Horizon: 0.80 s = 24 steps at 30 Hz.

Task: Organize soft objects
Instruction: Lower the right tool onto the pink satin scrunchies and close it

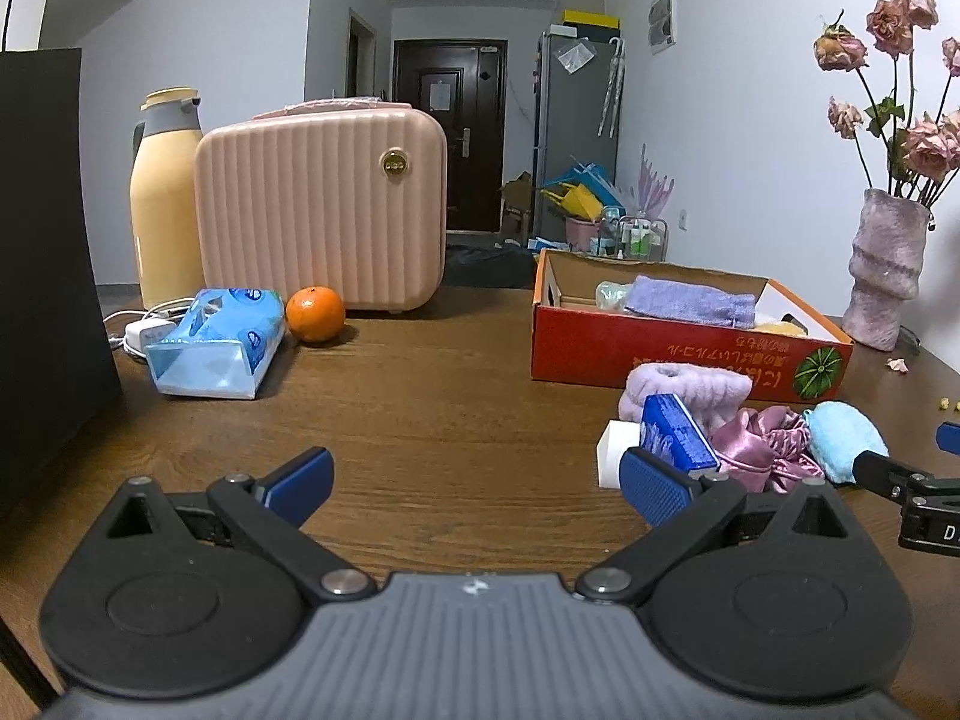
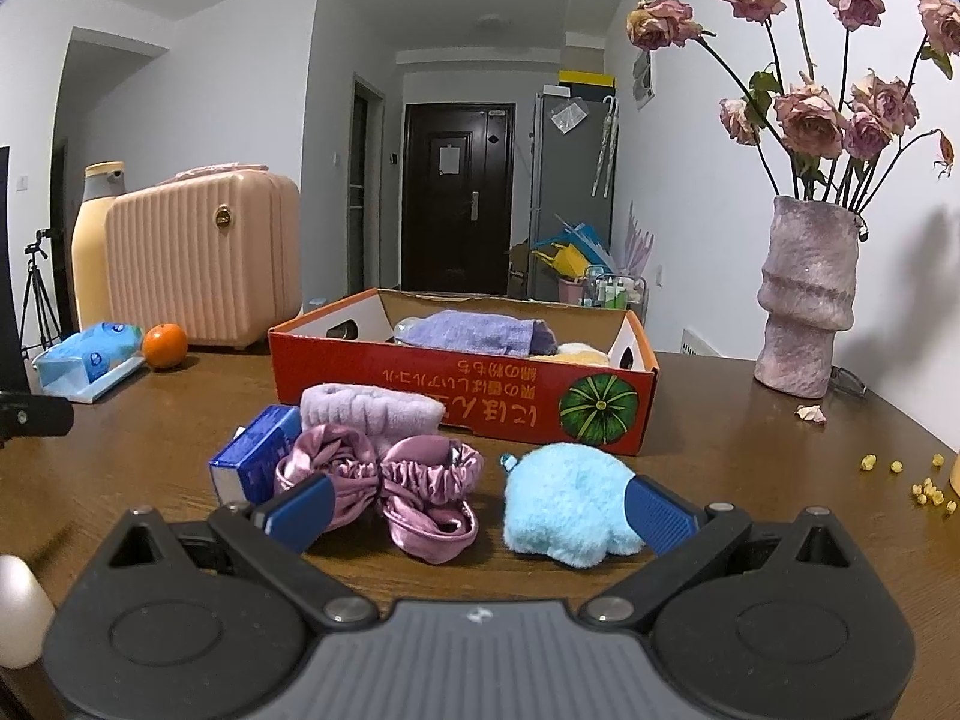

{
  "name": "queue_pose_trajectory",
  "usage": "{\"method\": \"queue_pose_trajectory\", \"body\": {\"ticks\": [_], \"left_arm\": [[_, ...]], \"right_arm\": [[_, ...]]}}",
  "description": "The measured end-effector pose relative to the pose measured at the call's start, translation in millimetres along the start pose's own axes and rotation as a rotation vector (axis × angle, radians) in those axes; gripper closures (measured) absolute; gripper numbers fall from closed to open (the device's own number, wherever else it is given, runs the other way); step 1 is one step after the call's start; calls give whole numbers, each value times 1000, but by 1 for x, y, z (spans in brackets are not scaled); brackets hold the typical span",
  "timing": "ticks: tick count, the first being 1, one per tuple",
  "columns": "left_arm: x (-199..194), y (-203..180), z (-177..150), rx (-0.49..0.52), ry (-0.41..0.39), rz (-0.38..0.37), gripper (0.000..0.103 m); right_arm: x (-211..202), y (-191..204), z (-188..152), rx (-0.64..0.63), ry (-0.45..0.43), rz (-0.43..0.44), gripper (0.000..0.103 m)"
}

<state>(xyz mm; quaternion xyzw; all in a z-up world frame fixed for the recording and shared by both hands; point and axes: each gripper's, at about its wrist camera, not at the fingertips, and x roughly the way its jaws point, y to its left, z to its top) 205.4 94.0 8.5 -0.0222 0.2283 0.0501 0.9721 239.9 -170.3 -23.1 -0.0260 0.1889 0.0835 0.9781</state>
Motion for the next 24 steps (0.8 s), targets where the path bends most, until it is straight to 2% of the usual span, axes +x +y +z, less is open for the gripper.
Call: {"method": "queue_pose_trajectory", "body": {"ticks": [13,20,24], "left_arm": [[4,-5,-2,20,15,-1,0],[5,-3,-2,14,19,7,0],[5,-2,-2,9,23,12,0]], "right_arm": [[3,4,-3,-11,8,27,0],[9,25,-4,-82,11,95,3],[18,38,-2,-115,15,100,3]]}}
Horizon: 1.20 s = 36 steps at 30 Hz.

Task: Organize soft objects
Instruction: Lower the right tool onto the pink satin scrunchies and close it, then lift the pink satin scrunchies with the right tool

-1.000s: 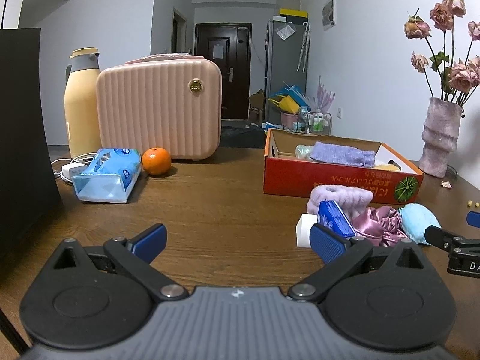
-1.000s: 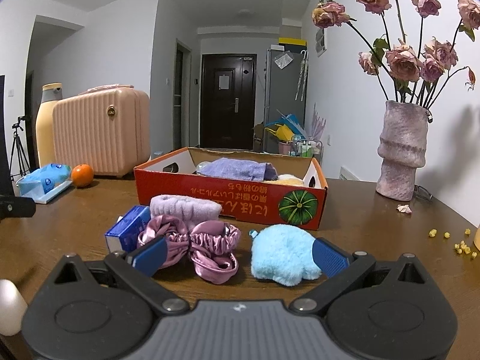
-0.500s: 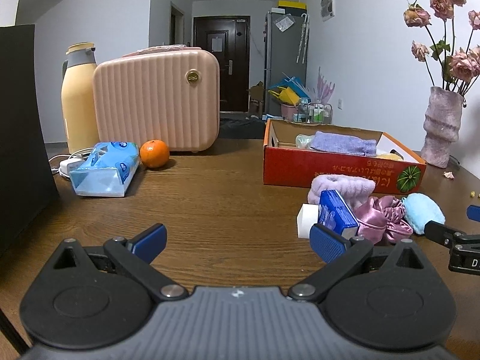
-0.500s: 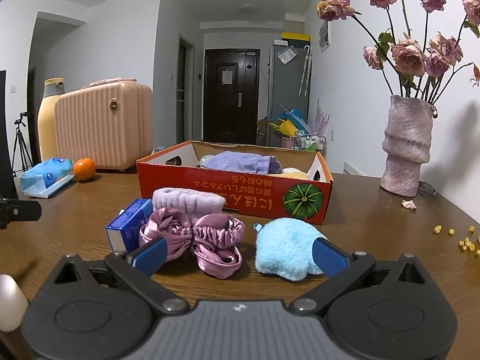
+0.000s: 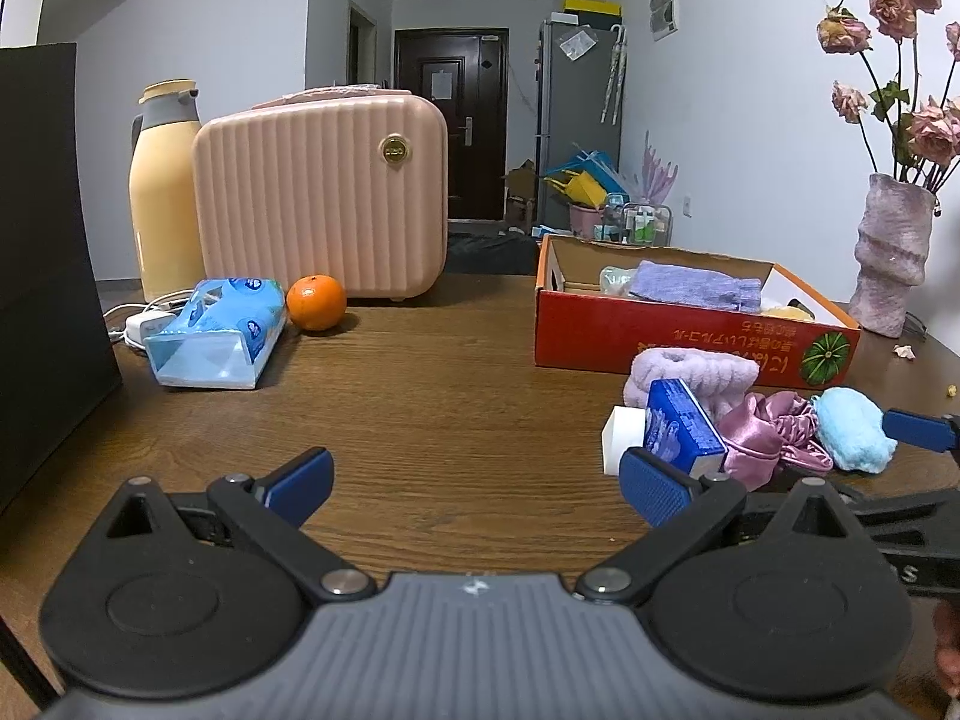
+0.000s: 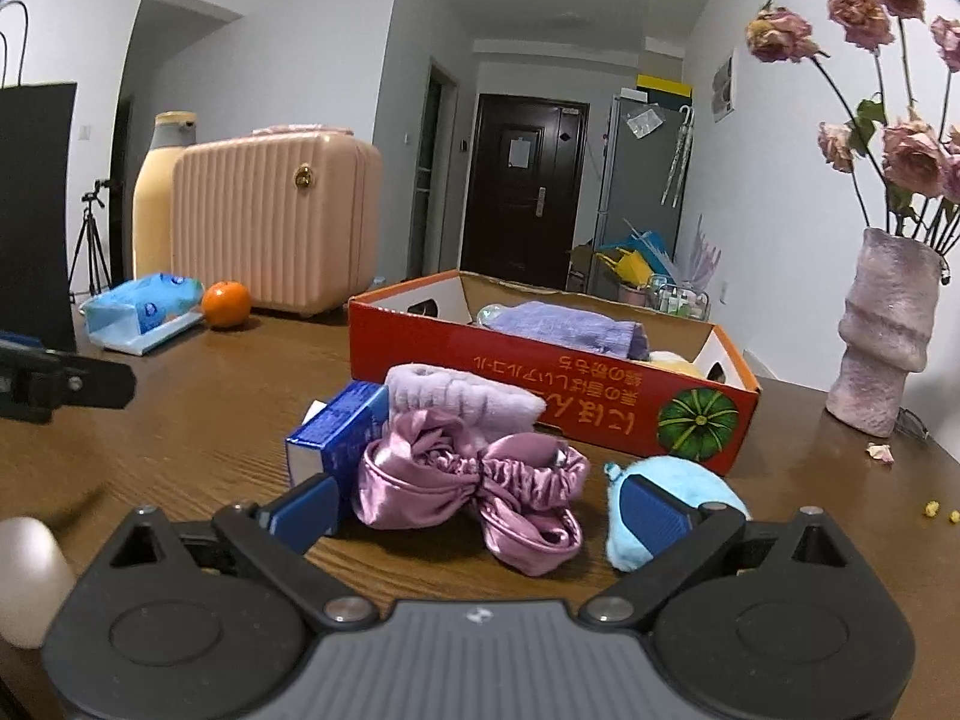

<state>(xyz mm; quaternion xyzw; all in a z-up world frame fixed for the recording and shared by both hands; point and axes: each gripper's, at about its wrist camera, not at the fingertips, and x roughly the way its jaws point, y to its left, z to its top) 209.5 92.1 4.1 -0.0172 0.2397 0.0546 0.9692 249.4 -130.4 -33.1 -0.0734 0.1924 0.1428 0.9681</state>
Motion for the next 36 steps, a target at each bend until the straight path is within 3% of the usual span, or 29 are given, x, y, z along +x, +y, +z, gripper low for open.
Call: {"method": "queue_pose_trajectory", "body": {"ticks": [11,23,25,27,31,34,36], "left_arm": [[1,2,0,-7,12,3,0],[3,1,0,-6,24,4,0],[3,1,0,-6,25,4,0],[3,1,-1,-6,26,3,0],[3,1,-2,-4,28,1,0],[4,1,-2,-4,30,-1,0],[4,1,-2,-5,31,-2,0]], "right_arm": [[56,6,12,25,92,-28,4],[98,-1,15,98,248,12,6],[101,-5,14,121,262,18,10],[102,-6,13,129,261,18,25],[100,-6,13,130,260,45,33],[97,-5,13,127,253,46,45],[95,-5,13,123,248,50,60]]}}
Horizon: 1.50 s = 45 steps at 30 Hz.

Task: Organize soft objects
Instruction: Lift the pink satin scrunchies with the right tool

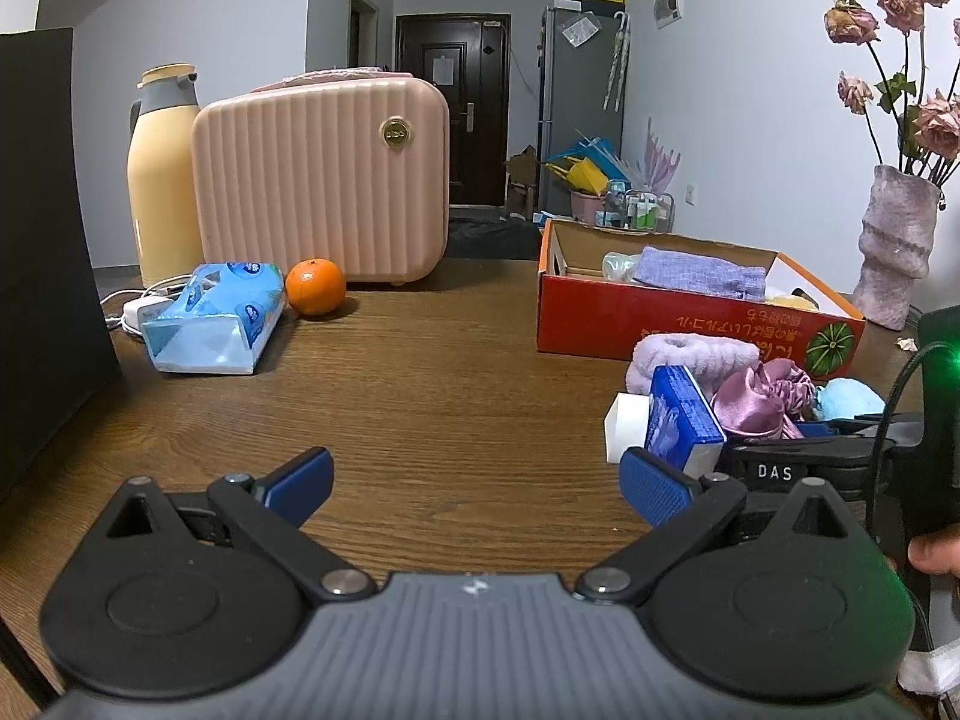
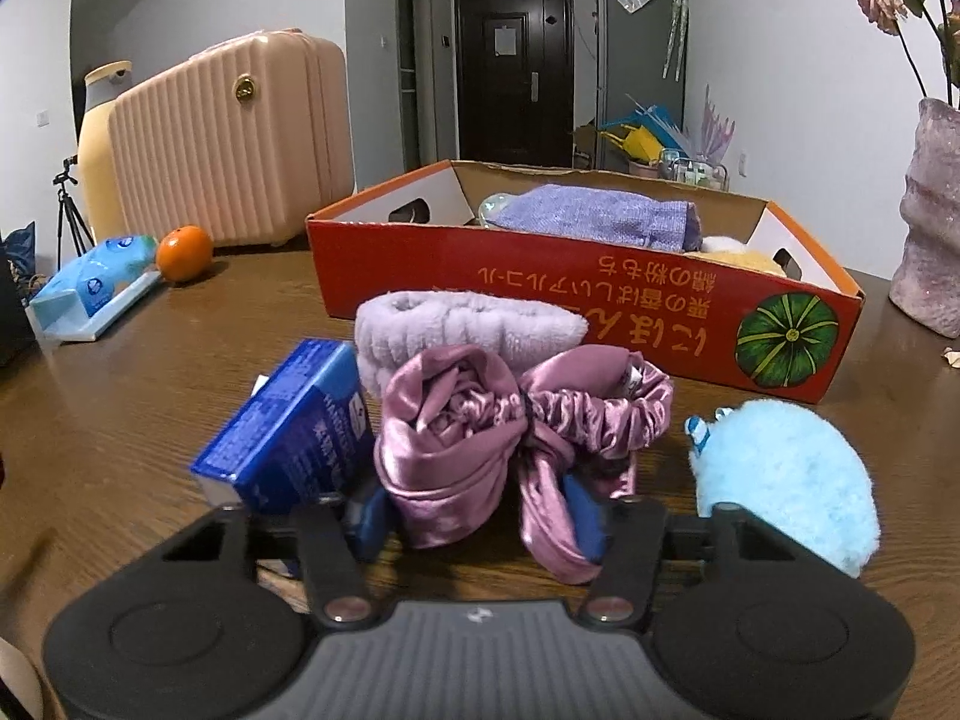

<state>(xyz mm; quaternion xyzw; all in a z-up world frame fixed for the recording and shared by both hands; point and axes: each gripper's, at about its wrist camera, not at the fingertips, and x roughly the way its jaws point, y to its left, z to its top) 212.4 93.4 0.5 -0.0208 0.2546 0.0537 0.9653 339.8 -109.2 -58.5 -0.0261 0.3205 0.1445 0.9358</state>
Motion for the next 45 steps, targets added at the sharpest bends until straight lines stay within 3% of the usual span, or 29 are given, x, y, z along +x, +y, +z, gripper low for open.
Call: {"method": "queue_pose_trajectory", "body": {"ticks": [5,24,45], "left_arm": [[1,0,0,-4,2,-8,0],[4,3,0,-24,6,-6,0],[5,-56,-3,-6,-15,-27,0]], "right_arm": [[-7,0,-2,1,-27,-7,81],[-66,-5,-15,-31,-262,-61,82],[-92,-21,-16,-61,-366,-62,82]]}}
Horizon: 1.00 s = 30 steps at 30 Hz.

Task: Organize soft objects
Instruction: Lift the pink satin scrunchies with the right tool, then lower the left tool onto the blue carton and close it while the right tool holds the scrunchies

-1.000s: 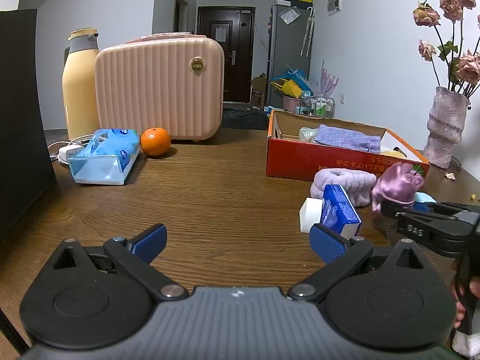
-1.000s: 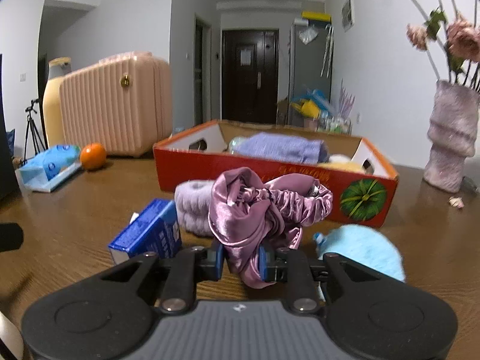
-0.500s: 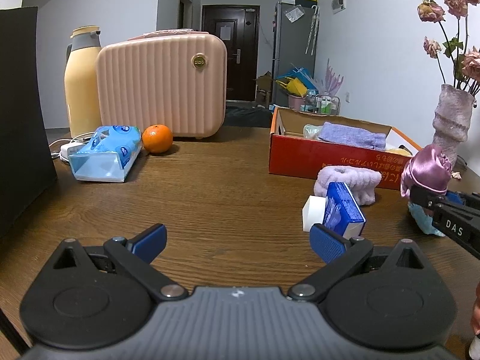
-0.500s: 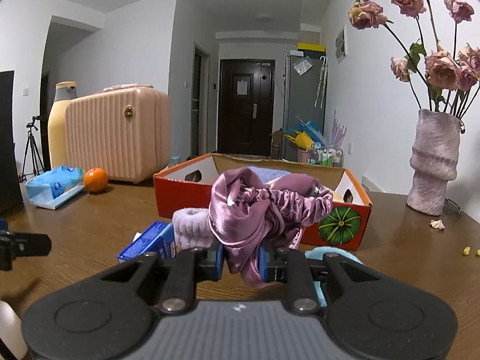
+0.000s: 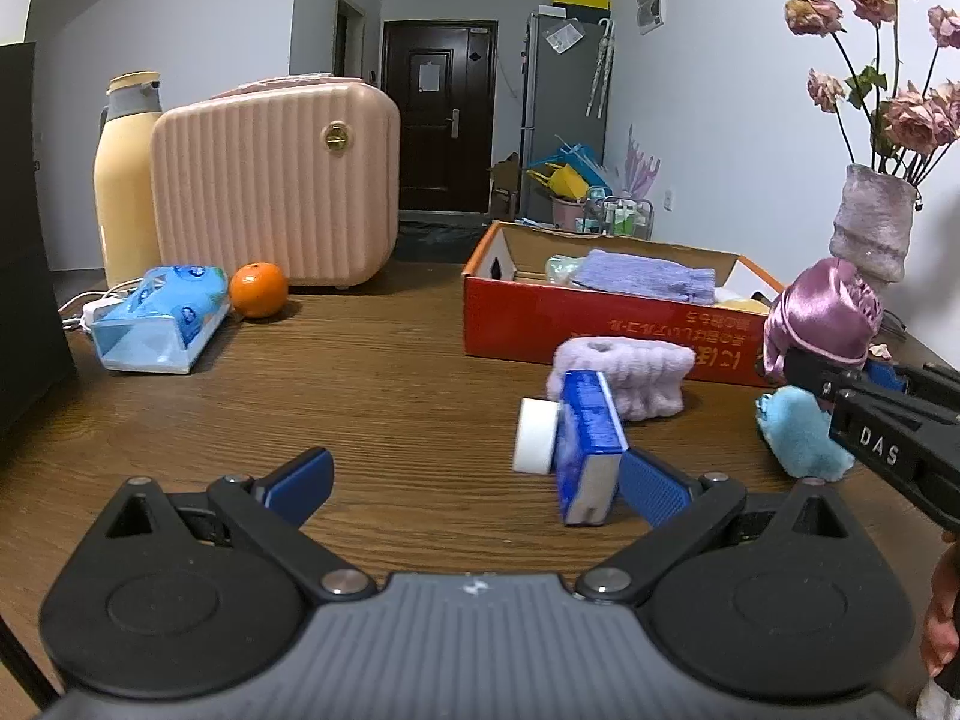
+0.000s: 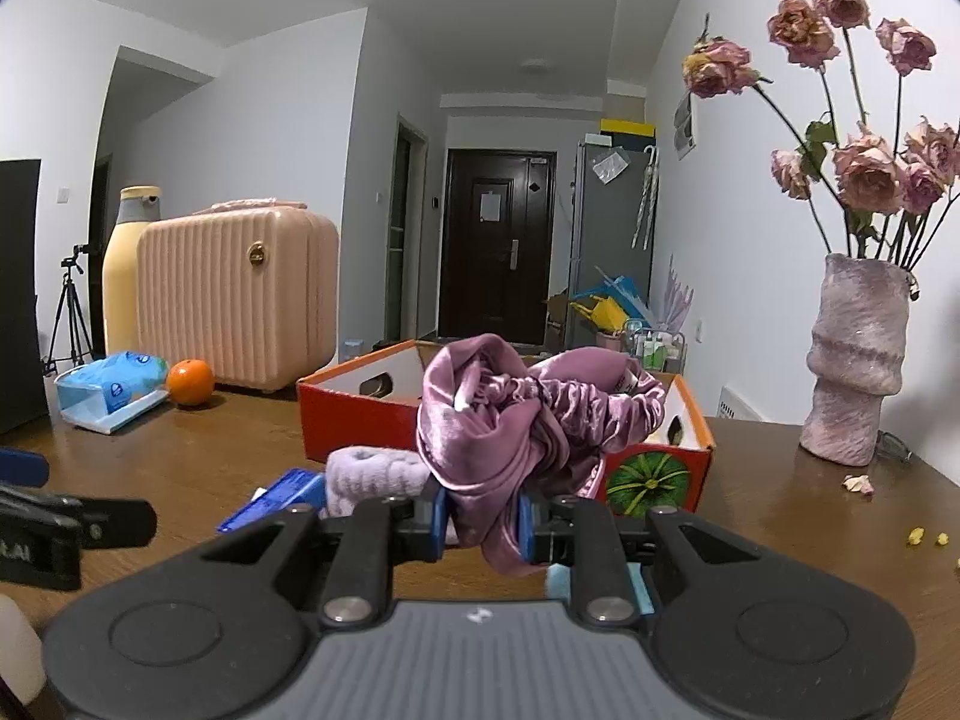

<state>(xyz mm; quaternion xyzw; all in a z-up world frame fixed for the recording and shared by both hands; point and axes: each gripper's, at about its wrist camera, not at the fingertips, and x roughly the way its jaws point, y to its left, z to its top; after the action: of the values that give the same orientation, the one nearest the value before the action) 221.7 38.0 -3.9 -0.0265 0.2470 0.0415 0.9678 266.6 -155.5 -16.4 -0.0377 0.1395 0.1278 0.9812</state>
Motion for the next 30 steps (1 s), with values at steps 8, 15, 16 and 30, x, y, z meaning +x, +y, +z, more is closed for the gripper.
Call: {"method": "queue_pose_trajectory", "body": {"ticks": [8,15,16,30], "left_arm": [[15,-36,-2,66,24,7,0],[29,-59,0,91,26,12,0],[31,-62,1,95,27,13,0],[62,-80,11,99,30,44,0]], "right_arm": [[-6,-26,2,1,-26,-18,82],[-5,-47,0,-4,-25,-39,82],[-5,-51,-1,-4,-26,-43,82],[2,-89,-6,8,-5,-93,81]]}}
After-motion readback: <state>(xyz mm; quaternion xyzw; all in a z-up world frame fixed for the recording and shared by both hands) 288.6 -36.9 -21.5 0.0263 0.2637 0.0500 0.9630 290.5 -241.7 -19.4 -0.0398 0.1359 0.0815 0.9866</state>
